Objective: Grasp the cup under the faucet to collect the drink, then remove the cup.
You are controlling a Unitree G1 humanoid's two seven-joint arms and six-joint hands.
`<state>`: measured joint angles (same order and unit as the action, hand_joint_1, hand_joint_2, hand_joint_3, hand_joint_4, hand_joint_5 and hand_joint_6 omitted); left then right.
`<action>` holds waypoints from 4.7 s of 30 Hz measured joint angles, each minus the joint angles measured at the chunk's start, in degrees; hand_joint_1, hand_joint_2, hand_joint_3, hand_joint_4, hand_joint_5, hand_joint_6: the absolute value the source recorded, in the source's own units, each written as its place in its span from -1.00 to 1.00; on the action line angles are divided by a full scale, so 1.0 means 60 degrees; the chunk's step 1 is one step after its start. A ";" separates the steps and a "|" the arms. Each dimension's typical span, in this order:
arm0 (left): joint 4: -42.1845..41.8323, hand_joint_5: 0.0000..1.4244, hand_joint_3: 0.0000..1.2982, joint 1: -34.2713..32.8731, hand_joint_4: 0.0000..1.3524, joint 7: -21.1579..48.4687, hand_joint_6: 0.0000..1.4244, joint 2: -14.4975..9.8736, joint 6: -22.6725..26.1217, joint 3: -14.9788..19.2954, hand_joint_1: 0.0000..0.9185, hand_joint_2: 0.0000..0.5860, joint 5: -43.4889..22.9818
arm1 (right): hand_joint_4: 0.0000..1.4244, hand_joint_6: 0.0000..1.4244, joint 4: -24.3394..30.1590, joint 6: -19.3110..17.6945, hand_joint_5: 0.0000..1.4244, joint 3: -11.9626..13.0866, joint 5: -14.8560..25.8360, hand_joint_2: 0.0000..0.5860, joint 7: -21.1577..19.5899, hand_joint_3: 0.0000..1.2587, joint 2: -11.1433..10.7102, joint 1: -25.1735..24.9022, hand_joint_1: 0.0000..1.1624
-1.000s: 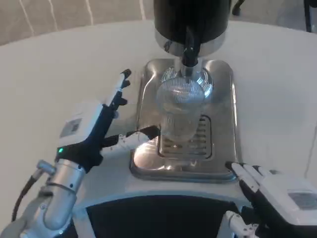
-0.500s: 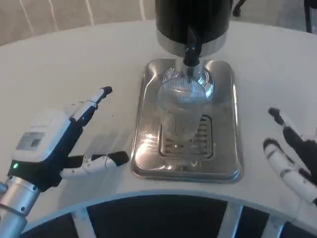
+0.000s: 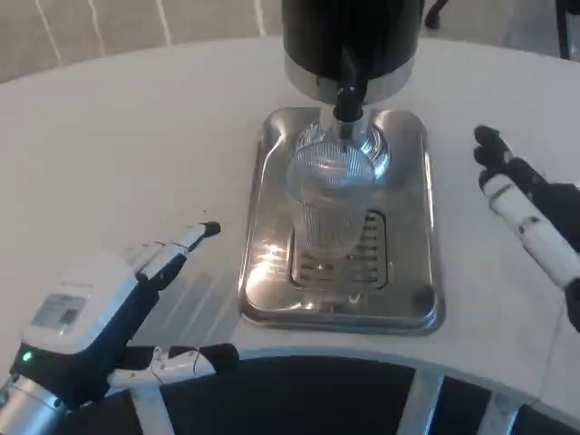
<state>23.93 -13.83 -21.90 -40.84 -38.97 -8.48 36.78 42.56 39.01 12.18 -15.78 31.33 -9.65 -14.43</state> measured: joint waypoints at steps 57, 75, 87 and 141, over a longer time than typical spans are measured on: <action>0.0348 -0.71 -0.82 0.0191 -0.87 0.0705 -0.57 -0.0014 0.0497 0.0186 -1.00 -0.69 -0.0105 | -1.00 -1.00 -0.0774 0.1988 -1.00 -0.4697 0.1604 0.74 -0.1821 -1.00 -0.3033 -0.4891 -1.00; 0.0427 -0.70 -1.00 0.0108 -1.00 0.1639 -0.55 0.0415 0.0762 0.0574 -0.94 -0.81 -0.1689 | -1.00 -1.00 -0.1177 0.0761 -1.00 -0.6111 -0.0624 0.74 -0.1196 -1.00 -0.3375 -0.5102 -1.00; -0.0307 -0.60 -1.00 -0.0492 -1.00 0.2252 -0.46 0.1772 0.1892 0.0981 -0.26 -0.80 -0.2711 | -1.00 -1.00 -0.0834 0.0690 -1.00 -0.5983 -0.0965 0.89 -0.1100 -1.00 -0.3311 -0.4655 -1.00; 0.4422 -0.59 -1.00 -0.4144 -0.95 0.1867 -0.59 0.3102 0.0154 0.0264 -0.10 -0.76 -0.2353 | -1.00 -1.00 -0.0572 0.0713 -1.00 -0.5571 -0.1672 0.95 -0.0487 -1.00 -0.2815 -0.4280 -1.00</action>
<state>50.46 -38.69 -10.69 -22.23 -38.05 -6.90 22.66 39.13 43.29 -21.24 -25.81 28.41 -26.54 -40.11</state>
